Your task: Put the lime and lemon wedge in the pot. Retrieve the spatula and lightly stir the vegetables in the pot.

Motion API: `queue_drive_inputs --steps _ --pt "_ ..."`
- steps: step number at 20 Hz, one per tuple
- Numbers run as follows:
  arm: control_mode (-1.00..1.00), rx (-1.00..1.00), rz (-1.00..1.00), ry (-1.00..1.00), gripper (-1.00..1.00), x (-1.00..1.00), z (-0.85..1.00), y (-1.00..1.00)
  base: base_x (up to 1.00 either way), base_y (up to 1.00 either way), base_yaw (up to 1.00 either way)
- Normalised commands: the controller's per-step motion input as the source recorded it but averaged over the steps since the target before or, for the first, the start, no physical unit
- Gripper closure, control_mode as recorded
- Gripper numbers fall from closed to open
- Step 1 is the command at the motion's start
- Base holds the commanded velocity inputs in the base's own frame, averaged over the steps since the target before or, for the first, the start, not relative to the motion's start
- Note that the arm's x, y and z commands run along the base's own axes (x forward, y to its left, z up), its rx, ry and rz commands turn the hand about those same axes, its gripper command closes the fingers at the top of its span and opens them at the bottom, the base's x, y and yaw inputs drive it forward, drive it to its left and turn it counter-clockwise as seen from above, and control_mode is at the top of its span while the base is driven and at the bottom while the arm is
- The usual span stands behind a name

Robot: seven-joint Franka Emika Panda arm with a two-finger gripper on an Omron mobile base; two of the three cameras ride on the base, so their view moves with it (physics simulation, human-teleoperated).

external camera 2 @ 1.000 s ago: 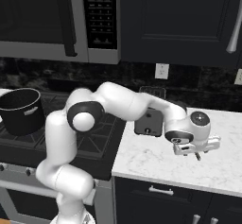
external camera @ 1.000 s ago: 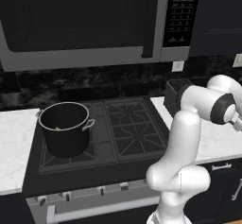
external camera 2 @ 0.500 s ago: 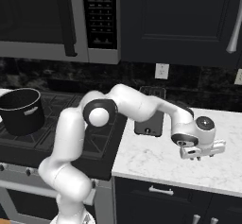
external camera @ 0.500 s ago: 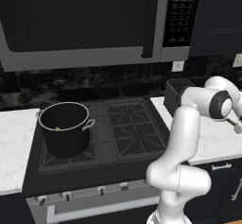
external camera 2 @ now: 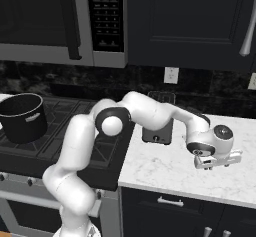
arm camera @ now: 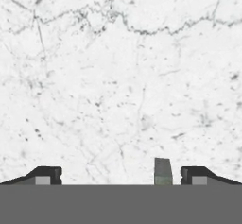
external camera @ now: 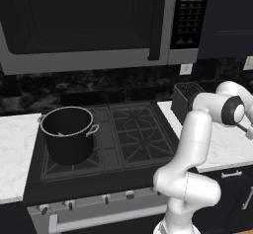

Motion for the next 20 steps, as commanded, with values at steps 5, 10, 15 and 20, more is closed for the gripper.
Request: queue_drive_inputs --steps 5,10,15,20 --pt "-1.00 0.00 0.00 0.00 -1.00 0.00 -0.06 0.20 0.00 0.00 0.00" --pt "-1.00 0.00 -0.01 0.00 -1.00 0.15 -0.01 0.14 0.00 0.00 0.00" --pt "-1.00 0.00 -0.02 0.00 -1.00 0.13 0.00 0.00 0.00 0.00 0.00" --pt "-1.00 -0.01 -0.05 0.00 1.00 0.00 -0.03 0.00 0.00 0.00 0.00"
